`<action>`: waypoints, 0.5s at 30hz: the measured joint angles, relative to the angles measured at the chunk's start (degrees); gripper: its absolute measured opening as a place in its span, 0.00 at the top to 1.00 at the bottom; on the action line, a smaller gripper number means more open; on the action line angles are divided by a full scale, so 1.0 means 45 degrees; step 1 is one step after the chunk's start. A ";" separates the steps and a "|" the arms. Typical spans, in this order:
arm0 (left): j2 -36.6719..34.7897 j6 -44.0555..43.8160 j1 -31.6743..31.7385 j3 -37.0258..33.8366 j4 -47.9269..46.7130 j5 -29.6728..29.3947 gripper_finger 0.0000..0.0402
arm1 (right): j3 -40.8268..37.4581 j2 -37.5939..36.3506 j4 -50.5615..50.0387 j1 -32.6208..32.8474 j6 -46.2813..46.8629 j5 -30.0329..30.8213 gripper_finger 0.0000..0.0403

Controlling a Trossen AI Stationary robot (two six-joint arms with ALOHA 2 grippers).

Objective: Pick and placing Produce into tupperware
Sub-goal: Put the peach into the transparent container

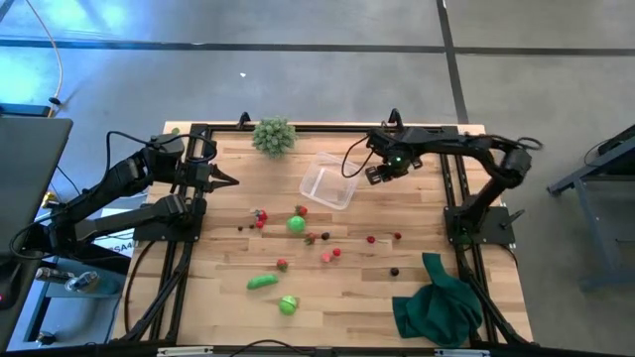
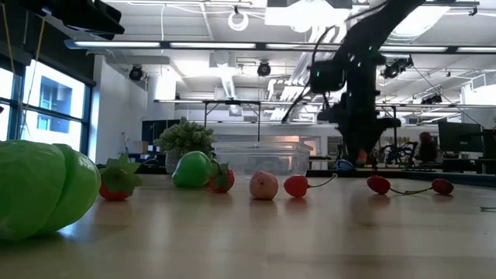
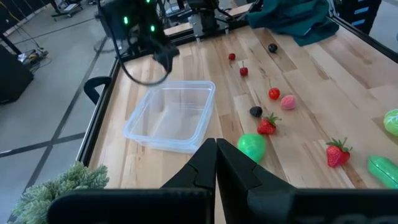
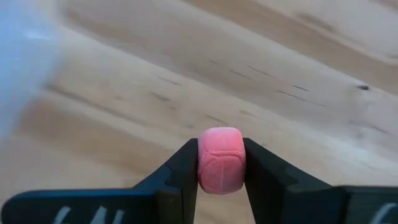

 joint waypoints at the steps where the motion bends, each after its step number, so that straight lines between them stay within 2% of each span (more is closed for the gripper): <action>1: -0.0002 0.0000 0.0000 0.0000 0.0000 0.0000 0.99 | 0.0000 -0.0419 0.0050 0.0070 0.0038 -0.0043 0.77; 5: 0.0000 0.0002 0.0000 0.0000 0.0000 0.0000 0.99 | 0.0000 -0.2340 0.1460 0.0409 0.0045 -0.0822 0.77; 10: 0.0000 0.0002 0.0000 0.0002 0.0005 0.0000 0.99 | 0.0023 -0.4572 0.5790 0.0948 0.0161 -0.1569 0.77; 13: 0.0000 0.0000 0.0000 0.0000 0.0005 0.0000 0.99 | 0.0055 -0.5233 0.8109 0.1122 0.0357 -0.1696 0.77; 15: 0.0000 0.0003 0.0000 0.0002 0.0005 0.0000 0.99 | 0.0414 -0.5232 0.8370 0.1177 0.0293 -0.1854 0.77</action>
